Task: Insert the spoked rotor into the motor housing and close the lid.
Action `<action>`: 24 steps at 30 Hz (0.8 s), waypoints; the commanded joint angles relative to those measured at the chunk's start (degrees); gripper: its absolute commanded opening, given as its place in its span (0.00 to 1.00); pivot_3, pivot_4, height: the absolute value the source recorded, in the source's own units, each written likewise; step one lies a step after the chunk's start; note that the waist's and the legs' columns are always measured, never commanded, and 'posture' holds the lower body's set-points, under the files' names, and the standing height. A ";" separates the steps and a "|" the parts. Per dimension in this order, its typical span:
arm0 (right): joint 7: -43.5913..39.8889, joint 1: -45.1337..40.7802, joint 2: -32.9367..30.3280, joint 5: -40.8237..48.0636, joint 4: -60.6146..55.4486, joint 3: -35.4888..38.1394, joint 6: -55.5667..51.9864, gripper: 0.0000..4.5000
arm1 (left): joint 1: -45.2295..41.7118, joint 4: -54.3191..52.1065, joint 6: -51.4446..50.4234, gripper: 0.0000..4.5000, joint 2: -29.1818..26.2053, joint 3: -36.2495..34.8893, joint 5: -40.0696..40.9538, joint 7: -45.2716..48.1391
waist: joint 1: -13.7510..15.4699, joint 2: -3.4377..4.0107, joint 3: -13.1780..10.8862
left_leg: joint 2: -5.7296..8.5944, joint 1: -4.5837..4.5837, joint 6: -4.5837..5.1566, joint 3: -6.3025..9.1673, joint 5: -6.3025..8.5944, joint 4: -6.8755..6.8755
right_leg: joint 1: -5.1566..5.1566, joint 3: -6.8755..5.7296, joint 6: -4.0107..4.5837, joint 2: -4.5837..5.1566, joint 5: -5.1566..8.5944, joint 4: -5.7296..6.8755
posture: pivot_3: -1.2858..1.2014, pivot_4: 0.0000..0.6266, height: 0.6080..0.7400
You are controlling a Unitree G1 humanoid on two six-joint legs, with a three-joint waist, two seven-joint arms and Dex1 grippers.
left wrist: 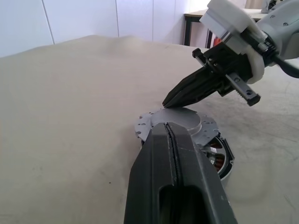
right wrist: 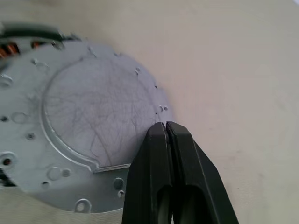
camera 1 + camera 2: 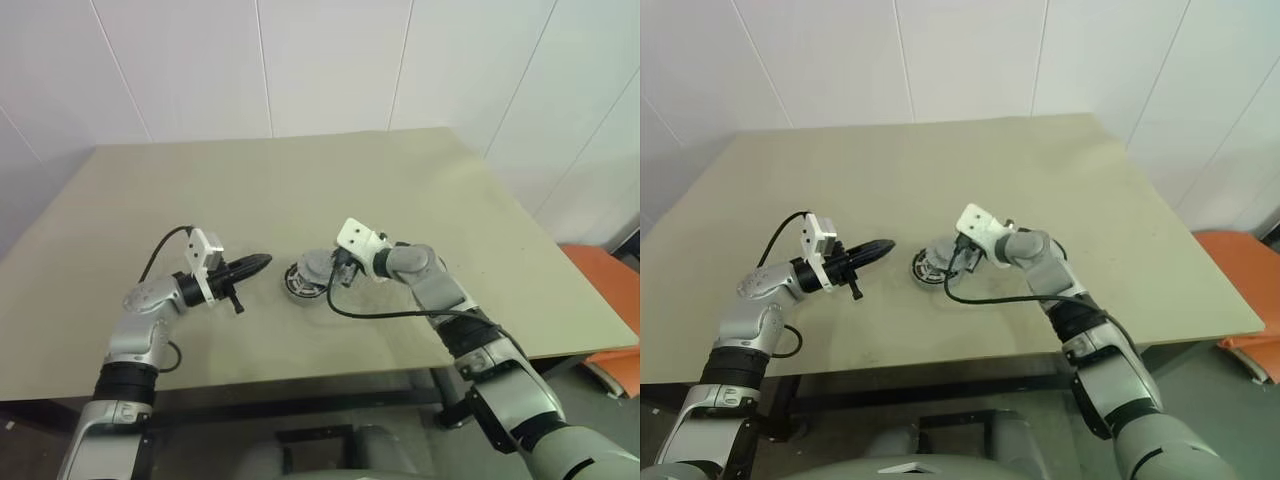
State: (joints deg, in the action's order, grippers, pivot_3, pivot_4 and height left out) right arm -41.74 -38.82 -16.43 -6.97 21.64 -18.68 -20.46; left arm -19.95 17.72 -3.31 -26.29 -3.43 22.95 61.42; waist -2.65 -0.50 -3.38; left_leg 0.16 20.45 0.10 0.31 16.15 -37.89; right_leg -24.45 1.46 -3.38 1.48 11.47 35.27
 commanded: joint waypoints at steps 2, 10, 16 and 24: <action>-2.64 0.08 0.69 3.19 -5.13 1.21 -2.04 0.01 | -1.51 -0.08 1.25 0.00 -0.31 -0.48 -0.43 0.09 | 0.03 0.00 0.00 | 0.00 0.00 0.00 0.01 0.00 0.00 | 0.00 0.00 0.00 -0.01 0.00 0.00 | 0.52 0.00 1.00; -4.76 0.25 -0.54 4.72 -6.75 1.36 -3.83 0.01 | -1.13 -0.20 1.52 0.00 -0.37 -0.76 -0.78 -0.28 | 0.11 0.00 0.00 | 0.01 0.01 0.00 0.01 0.00 -0.03 | 0.01 -0.01 0.00 0.02 0.00 0.02 | 0.52 0.00 1.00; 2.14 -1.86 0.00 1.55 -2.03 1.95 1.64 0.01 | -0.84 -0.43 1.50 0.00 -0.12 -0.76 -0.91 -0.42 | 0.05 0.00 0.00 | 0.01 -0.01 0.00 0.00 0.00 -0.02 | 0.00 -0.01 0.00 0.02 0.00 0.03 | 0.52 0.00 1.00; 3.11 -2.15 -0.34 -0.28 0.35 1.08 4.12 0.01 | -0.99 -0.50 1.26 0.00 0.03 -0.65 -0.94 -0.36 | 0.08 0.00 0.00 | 0.01 0.01 0.00 -0.01 0.00 -0.02 | 0.00 0.00 0.00 0.02 0.00 0.02 | 0.52 0.00 1.00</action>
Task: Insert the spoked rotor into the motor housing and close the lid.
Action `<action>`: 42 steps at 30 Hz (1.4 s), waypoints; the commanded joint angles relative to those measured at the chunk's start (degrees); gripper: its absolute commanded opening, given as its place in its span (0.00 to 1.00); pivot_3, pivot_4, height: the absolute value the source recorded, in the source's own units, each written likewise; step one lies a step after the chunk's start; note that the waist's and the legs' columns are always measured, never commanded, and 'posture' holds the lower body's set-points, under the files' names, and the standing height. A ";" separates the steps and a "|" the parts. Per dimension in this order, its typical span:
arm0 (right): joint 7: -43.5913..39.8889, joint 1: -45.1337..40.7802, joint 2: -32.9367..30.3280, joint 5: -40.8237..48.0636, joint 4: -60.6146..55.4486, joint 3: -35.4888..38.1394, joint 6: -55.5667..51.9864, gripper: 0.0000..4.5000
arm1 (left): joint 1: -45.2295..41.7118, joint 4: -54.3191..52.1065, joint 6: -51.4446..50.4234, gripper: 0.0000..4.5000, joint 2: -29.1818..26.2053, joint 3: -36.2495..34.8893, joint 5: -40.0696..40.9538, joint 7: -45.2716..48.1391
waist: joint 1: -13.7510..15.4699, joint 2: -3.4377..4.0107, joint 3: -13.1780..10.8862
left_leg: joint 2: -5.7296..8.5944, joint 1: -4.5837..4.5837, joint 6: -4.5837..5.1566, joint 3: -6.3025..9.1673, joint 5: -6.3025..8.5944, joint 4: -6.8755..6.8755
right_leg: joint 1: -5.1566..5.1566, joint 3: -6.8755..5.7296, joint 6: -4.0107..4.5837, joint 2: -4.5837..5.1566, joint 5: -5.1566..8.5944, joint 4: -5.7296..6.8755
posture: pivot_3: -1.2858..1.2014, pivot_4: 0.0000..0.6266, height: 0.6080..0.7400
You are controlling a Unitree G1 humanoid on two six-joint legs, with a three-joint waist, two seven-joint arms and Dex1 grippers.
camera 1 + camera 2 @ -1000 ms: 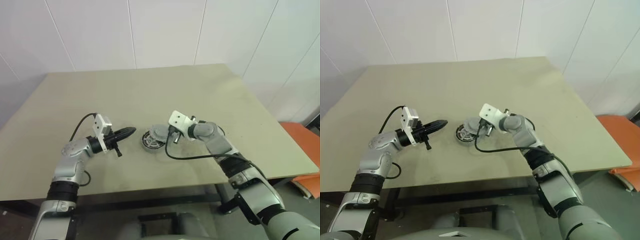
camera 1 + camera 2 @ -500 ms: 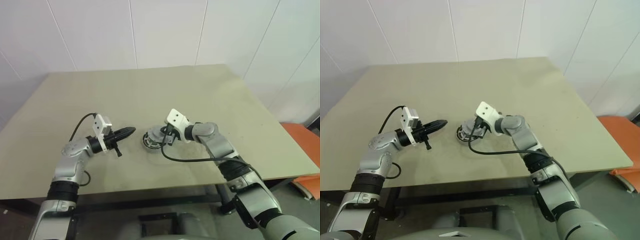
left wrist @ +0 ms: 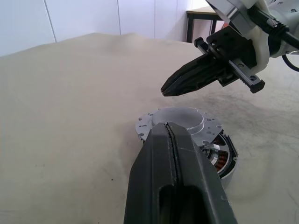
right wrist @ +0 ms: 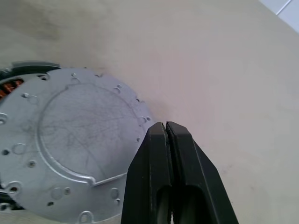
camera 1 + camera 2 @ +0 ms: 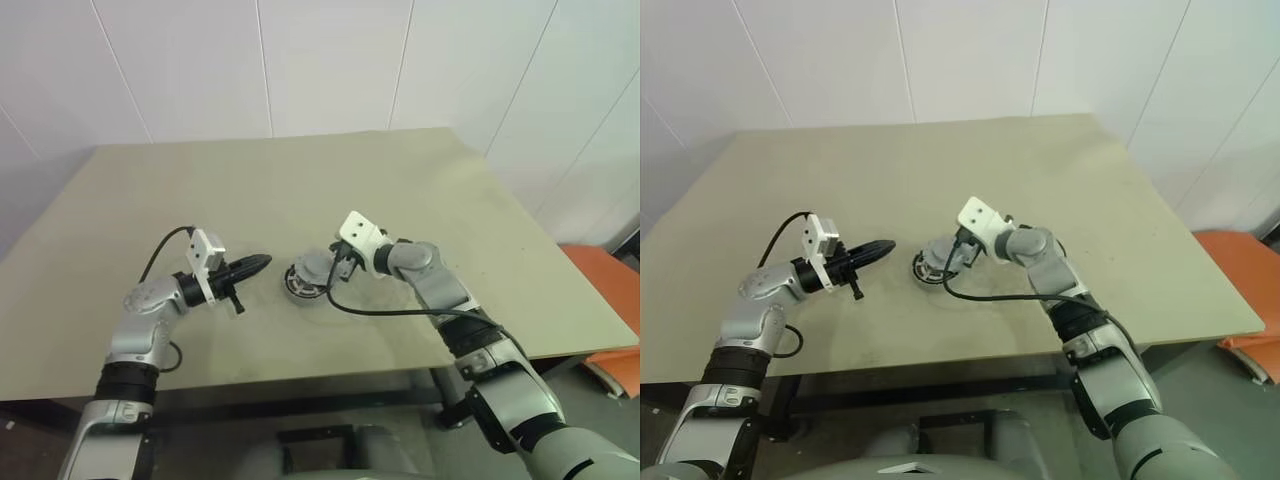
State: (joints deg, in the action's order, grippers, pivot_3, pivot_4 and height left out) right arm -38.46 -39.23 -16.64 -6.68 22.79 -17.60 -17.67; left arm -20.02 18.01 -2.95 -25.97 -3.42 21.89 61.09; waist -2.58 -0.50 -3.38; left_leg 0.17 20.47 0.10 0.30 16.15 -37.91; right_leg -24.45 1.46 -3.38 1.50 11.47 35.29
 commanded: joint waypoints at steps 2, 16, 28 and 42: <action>-1.26 -1.20 -0.34 -0.73 -1.34 -0.68 1.57 0.01 | -1.00 -0.73 0.92 0.00 -0.26 -0.66 0.10 -0.05 | 0.00 0.00 0.00 | 0.00 0.00 0.00 0.00 0.00 0.00 | 0.00 0.00 0.00 0.00 0.00 0.00 | 0.52 0.00 1.00; -0.33 -0.44 -0.69 -3.79 -0.58 -1.79 2.96 0.01 | -0.95 -0.90 1.02 0.00 -0.31 -0.63 0.12 0.21 | 0.01 -0.01 0.00 | 0.00 -0.02 0.00 0.01 0.00 0.00 | 0.00 0.00 0.00 -0.01 0.00 0.02 | 0.52 0.00 1.00; -0.05 -0.82 -0.58 -6.03 2.43 -2.21 4.76 0.01 | -0.65 -1.29 0.95 0.00 -0.37 -0.61 0.13 0.31 | -0.01 -0.01 0.00 | 0.00 -0.02 0.00 0.01 0.00 0.00 | 0.00 0.00 0.00 -0.01 0.00 0.02 | 0.52 0.00 1.00; -3.70 0.24 2.08 1.84 -2.13 2.19 -0.95 0.01 | -0.14 -1.17 0.79 0.00 -0.60 -0.45 -0.07 0.51 | 0.01 -0.01 0.00 | 0.00 -0.02 0.00 0.01 0.00 0.00 | 0.00 0.00 0.00 0.00 0.00 0.03 | 0.52 0.00 1.00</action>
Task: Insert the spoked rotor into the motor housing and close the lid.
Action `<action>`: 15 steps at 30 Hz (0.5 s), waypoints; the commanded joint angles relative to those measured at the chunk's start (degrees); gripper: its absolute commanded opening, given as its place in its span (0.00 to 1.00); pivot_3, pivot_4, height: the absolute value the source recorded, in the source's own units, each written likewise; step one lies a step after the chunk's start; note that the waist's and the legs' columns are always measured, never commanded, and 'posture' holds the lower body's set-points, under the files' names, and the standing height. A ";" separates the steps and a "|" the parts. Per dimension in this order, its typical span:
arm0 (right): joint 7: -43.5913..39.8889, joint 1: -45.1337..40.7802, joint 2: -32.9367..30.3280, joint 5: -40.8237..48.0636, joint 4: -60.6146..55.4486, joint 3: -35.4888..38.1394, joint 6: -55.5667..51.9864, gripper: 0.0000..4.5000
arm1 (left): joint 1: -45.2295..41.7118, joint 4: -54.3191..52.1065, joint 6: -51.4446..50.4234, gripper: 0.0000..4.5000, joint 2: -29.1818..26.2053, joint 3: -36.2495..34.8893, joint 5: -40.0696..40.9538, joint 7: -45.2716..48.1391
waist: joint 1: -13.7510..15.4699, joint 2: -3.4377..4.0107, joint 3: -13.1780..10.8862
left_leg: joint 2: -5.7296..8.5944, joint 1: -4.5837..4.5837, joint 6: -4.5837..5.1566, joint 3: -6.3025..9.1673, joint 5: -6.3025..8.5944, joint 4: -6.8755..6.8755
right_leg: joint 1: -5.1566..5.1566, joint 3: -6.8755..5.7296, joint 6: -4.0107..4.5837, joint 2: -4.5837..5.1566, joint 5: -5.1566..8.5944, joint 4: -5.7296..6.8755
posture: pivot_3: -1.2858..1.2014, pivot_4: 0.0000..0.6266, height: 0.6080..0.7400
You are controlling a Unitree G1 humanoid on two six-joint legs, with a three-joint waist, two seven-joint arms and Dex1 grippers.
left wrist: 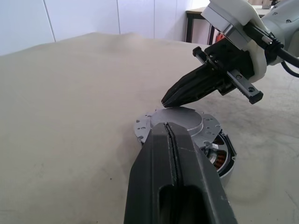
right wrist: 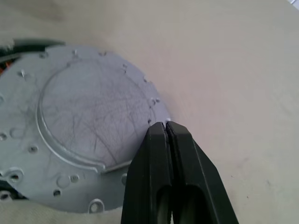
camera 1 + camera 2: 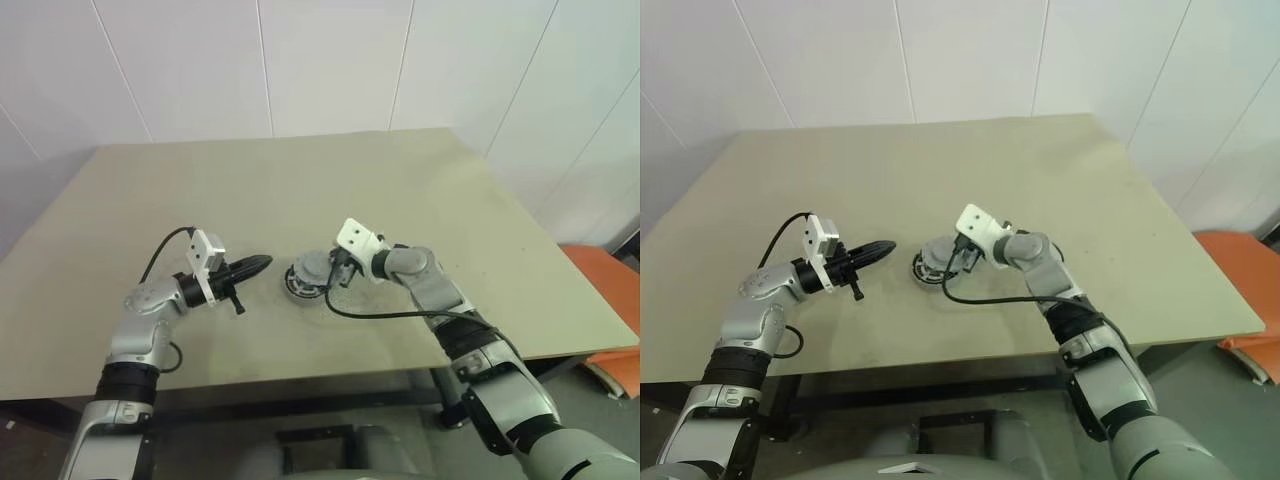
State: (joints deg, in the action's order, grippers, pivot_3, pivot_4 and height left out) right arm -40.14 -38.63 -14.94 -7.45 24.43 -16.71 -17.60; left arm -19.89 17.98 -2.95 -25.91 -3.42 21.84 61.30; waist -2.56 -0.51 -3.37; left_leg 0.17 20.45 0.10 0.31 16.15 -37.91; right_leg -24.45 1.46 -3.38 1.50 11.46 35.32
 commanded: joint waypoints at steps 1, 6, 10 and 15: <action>-3.61 0.23 0.14 3.28 -4.89 0.85 -1.76 0.01 | -0.24 -1.15 0.75 0.00 -0.69 -0.46 -0.01 0.35 | -0.01 0.00 0.00 | 0.00 0.00 0.00 0.00 0.00 0.00 | 0.00 0.00 0.00 0.00 0.00 0.00 | 0.52 0.00 1.00; -5.66 1.69 -0.70 3.03 -7.19 -0.58 -2.55 0.01 | -0.14 -1.17 0.72 0.00 -0.75 -0.52 -0.03 0.37 | -0.01 0.00 0.00 | 0.00 -0.01 0.00 0.00 0.00 0.00 | 0.00 0.00 0.00 0.00 0.00 0.01 | 0.52 0.00 1.00; -1.69 0.50 -0.17 1.35 -4.91 0.18 -0.22 0.01 | -0.18 -1.12 0.73 0.00 -0.78 -0.56 -0.03 0.35 | 0.00 0.00 0.00 | 0.00 -0.04 0.00 0.00 0.00 -0.01 | 0.02 0.00 0.00 -0.01 0.00 0.02 | 0.52 0.00 1.00; 4.36 -1.96 -0.65 -1.80 0.47 0.31 3.85 0.01 | -0.28 -1.03 0.62 0.00 -0.69 -0.39 -0.07 0.48 | -0.02 0.00 0.00 | 0.01 -0.02 0.00 -0.01 0.00 -0.01 | 0.01 0.00 0.00 0.00 0.00 0.00 | 0.52 0.00 1.00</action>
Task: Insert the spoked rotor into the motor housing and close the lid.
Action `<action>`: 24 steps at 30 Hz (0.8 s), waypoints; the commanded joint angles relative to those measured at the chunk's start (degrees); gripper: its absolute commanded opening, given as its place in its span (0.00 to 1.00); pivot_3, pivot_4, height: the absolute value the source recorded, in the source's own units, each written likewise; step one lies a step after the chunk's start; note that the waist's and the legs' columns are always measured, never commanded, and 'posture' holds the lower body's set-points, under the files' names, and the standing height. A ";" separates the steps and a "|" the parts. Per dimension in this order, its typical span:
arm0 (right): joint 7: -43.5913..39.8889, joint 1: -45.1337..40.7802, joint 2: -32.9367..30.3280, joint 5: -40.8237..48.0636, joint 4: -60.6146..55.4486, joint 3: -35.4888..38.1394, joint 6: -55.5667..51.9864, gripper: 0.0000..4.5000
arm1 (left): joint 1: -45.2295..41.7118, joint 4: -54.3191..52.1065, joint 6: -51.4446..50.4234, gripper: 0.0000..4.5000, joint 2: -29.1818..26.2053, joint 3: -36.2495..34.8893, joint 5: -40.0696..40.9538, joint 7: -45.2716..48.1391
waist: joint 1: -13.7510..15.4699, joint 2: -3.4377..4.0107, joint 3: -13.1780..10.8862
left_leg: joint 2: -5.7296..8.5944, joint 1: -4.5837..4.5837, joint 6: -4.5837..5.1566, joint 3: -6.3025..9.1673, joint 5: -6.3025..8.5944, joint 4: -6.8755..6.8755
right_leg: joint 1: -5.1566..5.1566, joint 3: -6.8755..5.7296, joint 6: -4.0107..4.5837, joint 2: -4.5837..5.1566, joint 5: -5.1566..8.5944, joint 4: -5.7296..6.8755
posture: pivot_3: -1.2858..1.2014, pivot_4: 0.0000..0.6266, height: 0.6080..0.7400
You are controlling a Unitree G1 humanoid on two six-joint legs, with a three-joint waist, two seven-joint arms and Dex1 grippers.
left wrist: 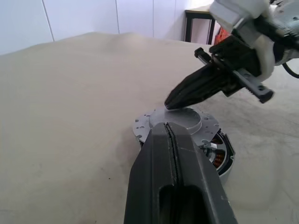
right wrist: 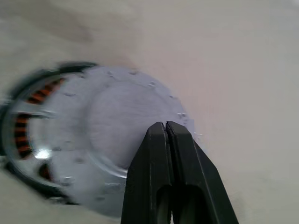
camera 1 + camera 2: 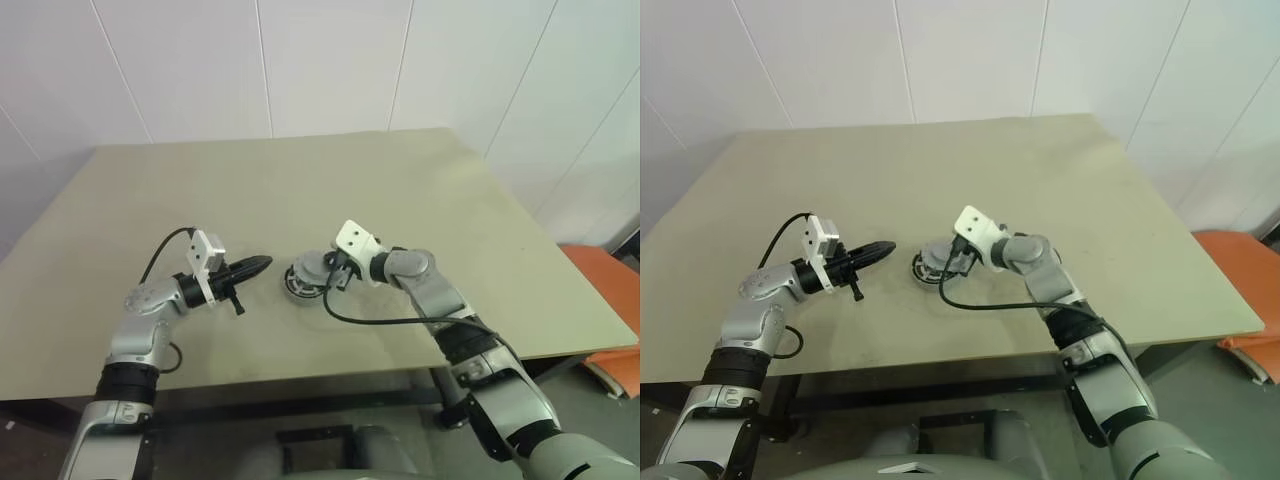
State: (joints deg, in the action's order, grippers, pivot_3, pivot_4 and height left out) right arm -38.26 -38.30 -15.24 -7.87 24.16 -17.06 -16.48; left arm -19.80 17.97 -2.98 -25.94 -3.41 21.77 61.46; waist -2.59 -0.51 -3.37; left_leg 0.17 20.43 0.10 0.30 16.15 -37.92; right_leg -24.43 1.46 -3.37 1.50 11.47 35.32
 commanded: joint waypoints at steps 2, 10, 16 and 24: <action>2.17 -2.24 -0.49 -1.52 1.30 0.35 2.88 0.01 | -0.35 -1.04 0.62 0.00 -0.65 -0.41 0.02 0.34 | 0.00 0.00 0.00 | 0.00 0.01 0.00 0.00 0.00 0.01 | 0.00 0.00 0.00 0.00 0.00 -0.01 | 0.52 0.00 1.00; -4.18 -0.03 0.38 1.88 -2.50 0.25 -2.62 0.01 | 0.04 -1.50 0.24 0.00 -0.86 -0.61 0.20 0.45 | -0.04 -0.02 0.01 | -0.01 -0.01 0.00 0.01 0.00 0.01 | 0.00 0.01 0.00 -0.01 0.00 0.00 | 0.52 0.00 1.00; -5.20 0.21 0.21 2.12 -3.50 0.38 -4.00 0.01 | 0.73 -2.22 -0.08 0.00 -0.81 -0.71 0.39 0.27 | -0.10 -0.02 0.01 | -0.02 -0.01 0.00 0.02 0.00 0.02 | -0.01 0.00 0.00 -0.04 0.00 0.00 | 0.52 0.00 1.00; -8.90 1.37 1.29 6.40 -7.54 1.26 -7.79 0.01 | 1.01 -2.40 -0.13 0.00 -0.86 -0.74 0.33 0.09 | -0.24 -0.01 0.01 | -0.03 -0.02 0.00 0.02 0.00 0.03 | -0.01 0.00 0.00 -0.06 0.00 0.00 | 0.52 0.00 1.00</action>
State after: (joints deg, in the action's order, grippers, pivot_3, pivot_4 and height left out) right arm -44.49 -36.80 -15.32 -4.37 20.73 -15.30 -23.62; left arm -18.38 17.62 -3.31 -25.97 -3.42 21.79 61.63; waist -2.83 -0.53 -3.36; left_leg 0.14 20.41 0.10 0.32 16.15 -37.89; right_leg -24.45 1.46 -3.37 1.44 11.47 35.32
